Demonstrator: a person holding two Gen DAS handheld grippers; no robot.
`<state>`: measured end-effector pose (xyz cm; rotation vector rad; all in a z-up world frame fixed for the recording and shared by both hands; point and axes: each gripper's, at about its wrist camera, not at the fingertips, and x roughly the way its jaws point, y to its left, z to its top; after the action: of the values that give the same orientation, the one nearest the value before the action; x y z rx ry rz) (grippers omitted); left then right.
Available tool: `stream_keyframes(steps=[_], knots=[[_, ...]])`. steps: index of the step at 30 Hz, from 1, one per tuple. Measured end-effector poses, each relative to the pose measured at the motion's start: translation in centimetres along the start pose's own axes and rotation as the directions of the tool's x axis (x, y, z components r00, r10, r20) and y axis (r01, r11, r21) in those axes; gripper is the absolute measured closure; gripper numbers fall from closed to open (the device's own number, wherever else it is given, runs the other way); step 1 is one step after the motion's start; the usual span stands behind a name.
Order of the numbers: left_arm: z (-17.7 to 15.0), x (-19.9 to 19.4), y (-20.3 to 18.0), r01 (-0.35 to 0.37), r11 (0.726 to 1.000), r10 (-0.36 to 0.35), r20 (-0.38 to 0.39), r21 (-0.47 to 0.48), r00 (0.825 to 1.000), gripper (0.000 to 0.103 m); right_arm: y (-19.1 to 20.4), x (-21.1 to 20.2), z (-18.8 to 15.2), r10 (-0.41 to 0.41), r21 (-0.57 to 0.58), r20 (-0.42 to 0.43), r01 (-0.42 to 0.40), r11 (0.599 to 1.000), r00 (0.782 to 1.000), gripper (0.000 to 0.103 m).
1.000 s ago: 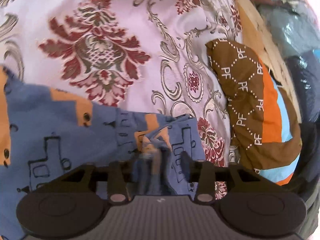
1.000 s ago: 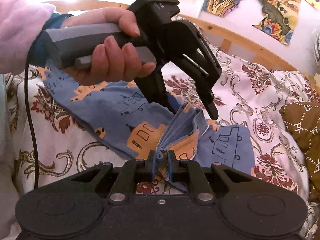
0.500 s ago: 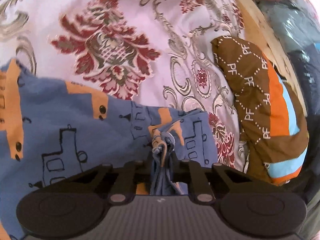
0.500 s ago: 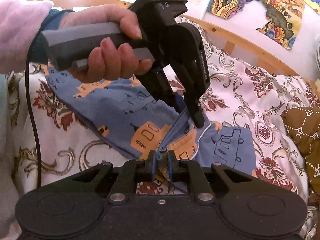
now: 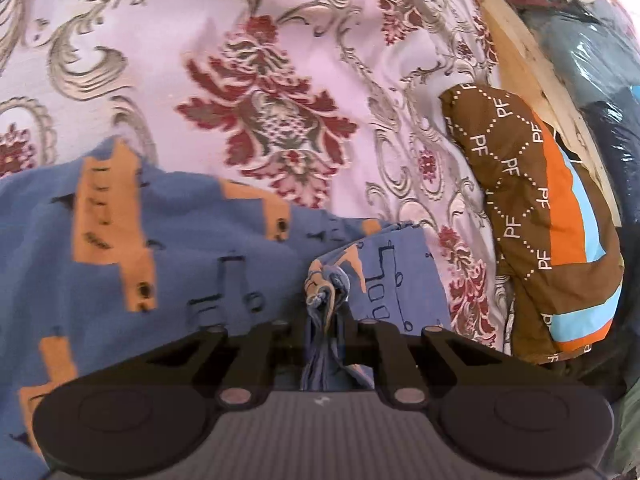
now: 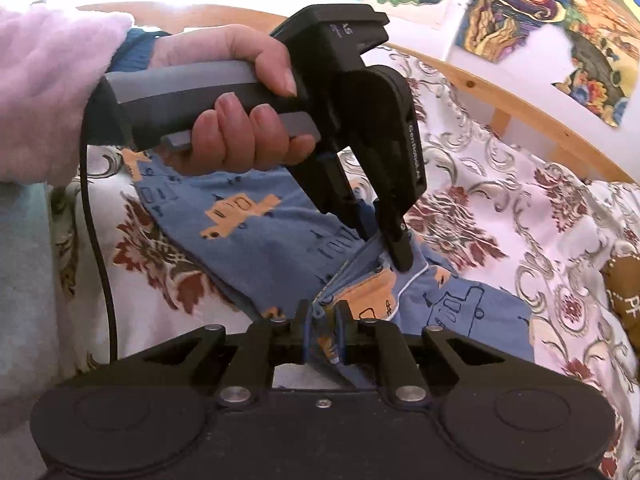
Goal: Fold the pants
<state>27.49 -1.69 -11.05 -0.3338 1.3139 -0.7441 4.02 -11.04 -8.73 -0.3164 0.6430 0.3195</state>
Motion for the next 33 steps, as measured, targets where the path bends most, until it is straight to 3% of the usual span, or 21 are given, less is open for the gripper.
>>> stream_keyframes(steps=[13, 23, 28, 31, 33], knots=[[0.3, -3.1, 2.9, -0.037, 0.998, 0.038, -0.027, 0.057, 0.999, 0.09, 3.1, 2.6, 2.1, 0.074, -0.022, -0.014, -0.074, 0.997, 0.997, 0.09], [0.2, -4.0, 5.4, -0.019, 0.999, 0.019, -0.024, 0.032, 1.0, 0.09, 4.0, 4.0, 2.4, 0.087, -0.029, -0.037, -0.088, 0.996, 0.996, 0.09], [0.1, -4.0, 6.0, -0.003, 1.0, 0.003, -0.021, 0.013, 1.0, 0.088, 4.1, 3.9, 2.4, 0.107, -0.02, -0.027, -0.107, 0.994, 0.994, 0.077], [0.1, -4.3, 6.1, -0.004, 1.0, 0.004, -0.015, 0.006, 1.0, 0.084, 4.0, 3.2, 2.4, 0.141, -0.006, -0.009, -0.141, 0.99, 0.99, 0.057], [0.0, -4.9, 6.1, -0.024, 1.0, 0.024, 0.0, 0.005, 1.0, 0.073, 3.7, 2.3, 2.5, 0.153, 0.01, 0.028, -0.154, 0.988, 0.988, 0.034]])
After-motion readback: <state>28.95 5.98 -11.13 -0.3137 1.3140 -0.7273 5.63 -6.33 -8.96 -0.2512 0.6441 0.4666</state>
